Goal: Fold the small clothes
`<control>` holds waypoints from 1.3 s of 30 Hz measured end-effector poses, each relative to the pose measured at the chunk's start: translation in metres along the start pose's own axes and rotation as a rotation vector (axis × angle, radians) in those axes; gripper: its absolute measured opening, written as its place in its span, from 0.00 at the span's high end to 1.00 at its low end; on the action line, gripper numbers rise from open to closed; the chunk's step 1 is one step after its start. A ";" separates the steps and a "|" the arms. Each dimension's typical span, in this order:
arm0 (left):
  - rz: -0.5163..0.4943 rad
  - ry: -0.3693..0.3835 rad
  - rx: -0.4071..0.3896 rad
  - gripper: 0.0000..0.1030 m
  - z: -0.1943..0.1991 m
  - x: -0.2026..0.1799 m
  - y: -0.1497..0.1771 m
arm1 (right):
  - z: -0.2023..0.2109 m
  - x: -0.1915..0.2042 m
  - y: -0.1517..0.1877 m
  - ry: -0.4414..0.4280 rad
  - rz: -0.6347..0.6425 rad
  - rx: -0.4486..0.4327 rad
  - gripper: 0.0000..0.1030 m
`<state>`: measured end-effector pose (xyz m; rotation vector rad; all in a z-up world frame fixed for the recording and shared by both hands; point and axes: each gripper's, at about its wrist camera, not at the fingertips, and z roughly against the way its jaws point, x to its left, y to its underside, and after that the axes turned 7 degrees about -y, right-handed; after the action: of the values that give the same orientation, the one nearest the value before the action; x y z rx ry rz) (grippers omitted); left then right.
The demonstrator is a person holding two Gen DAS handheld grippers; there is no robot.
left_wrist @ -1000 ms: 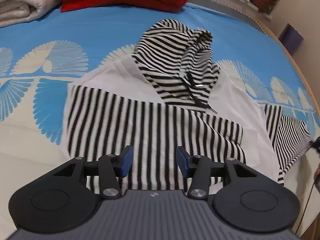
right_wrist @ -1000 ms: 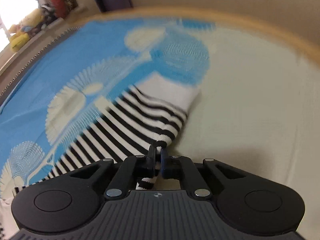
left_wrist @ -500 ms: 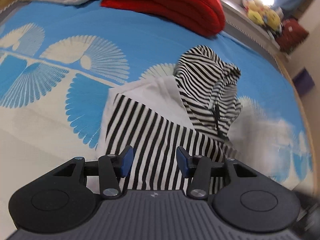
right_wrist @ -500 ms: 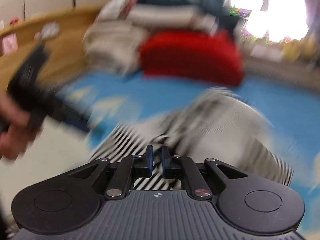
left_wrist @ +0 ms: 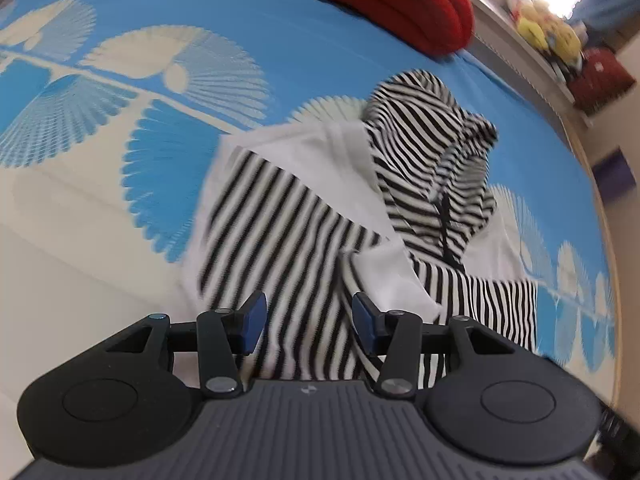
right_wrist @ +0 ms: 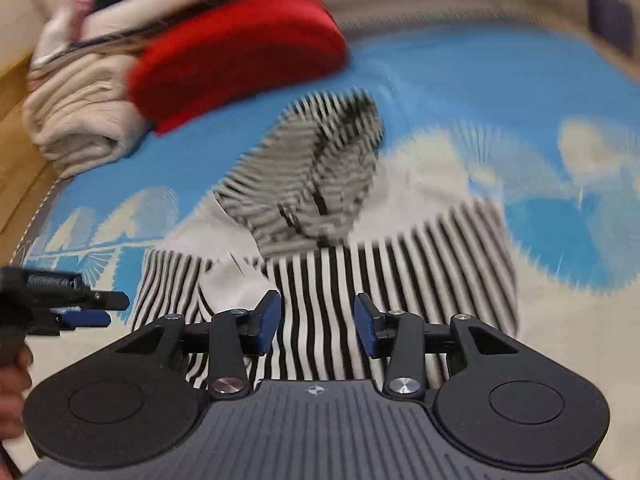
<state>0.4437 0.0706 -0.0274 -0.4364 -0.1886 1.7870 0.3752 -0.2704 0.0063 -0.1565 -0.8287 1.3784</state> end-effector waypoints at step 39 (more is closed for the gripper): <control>0.365 -0.032 0.119 0.44 -0.048 0.046 0.018 | -0.039 -0.058 0.007 0.067 -0.479 0.149 0.58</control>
<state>0.4368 0.1046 -0.0871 -0.3738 -0.0243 2.1508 0.3949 -0.3077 -0.0502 0.1069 -0.6508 0.9710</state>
